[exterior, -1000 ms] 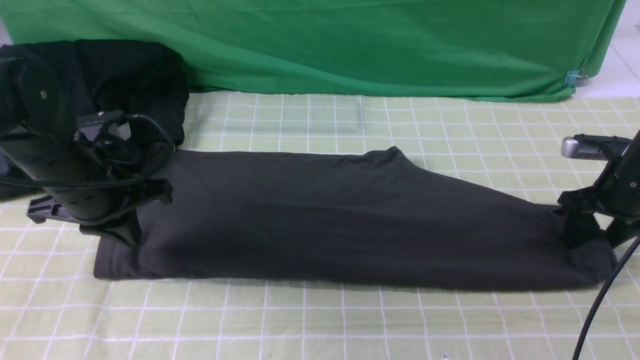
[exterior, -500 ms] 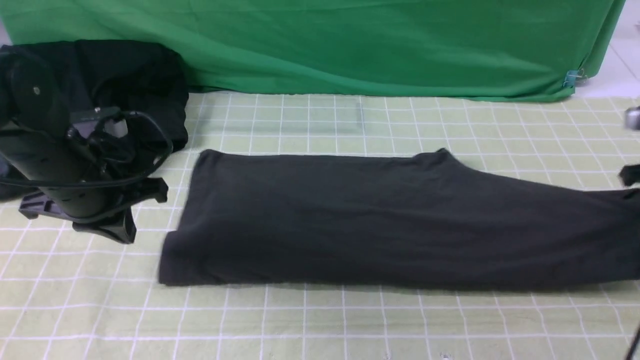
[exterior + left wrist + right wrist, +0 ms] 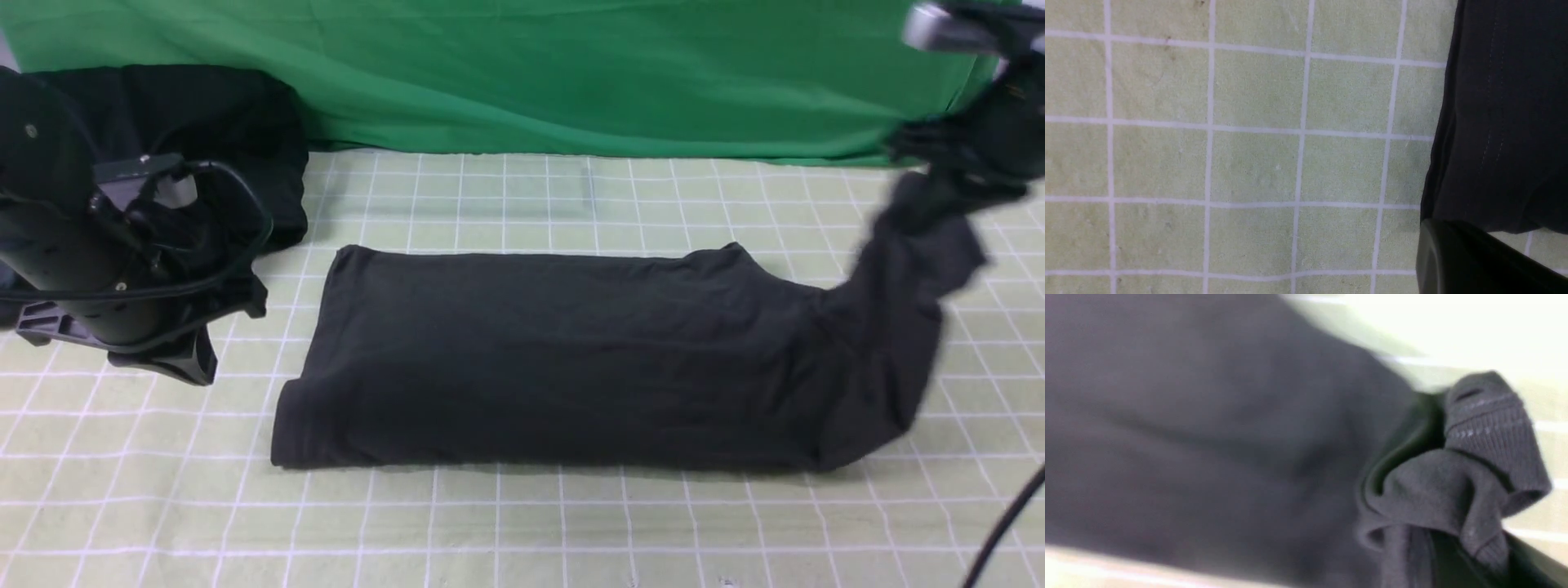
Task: Fold a long-sleeved shirt over a green coffee tablecloth.
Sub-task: 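Fold the right end of the dark garment over onto its left end with the right gripper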
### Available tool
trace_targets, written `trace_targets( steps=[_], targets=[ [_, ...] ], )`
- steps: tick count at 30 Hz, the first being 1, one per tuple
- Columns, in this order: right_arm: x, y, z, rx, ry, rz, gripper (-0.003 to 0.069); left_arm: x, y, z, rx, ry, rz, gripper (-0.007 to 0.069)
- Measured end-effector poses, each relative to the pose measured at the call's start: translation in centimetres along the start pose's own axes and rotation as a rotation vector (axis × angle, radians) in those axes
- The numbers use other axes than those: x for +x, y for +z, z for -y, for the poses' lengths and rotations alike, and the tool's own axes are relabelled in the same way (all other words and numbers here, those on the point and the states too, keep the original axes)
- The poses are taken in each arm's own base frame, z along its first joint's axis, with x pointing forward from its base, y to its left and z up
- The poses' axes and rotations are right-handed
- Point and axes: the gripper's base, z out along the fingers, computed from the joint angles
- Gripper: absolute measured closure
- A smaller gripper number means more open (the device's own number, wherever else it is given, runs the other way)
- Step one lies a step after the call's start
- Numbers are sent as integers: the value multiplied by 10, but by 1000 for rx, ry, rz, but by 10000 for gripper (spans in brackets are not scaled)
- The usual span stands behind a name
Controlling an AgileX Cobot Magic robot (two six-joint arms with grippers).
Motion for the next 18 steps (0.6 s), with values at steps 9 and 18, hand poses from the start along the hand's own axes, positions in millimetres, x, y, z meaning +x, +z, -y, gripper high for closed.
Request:
trace_targets(
  steps=[9,18],
  targets=[
    [8,9,-158,-301,-217,17,615,-1,-6,-10,-16,-45,23,627],
    [16,70,-252,-470,-253,-21,615,1,-32,-49,-53,-163,73,627]
  ],
)
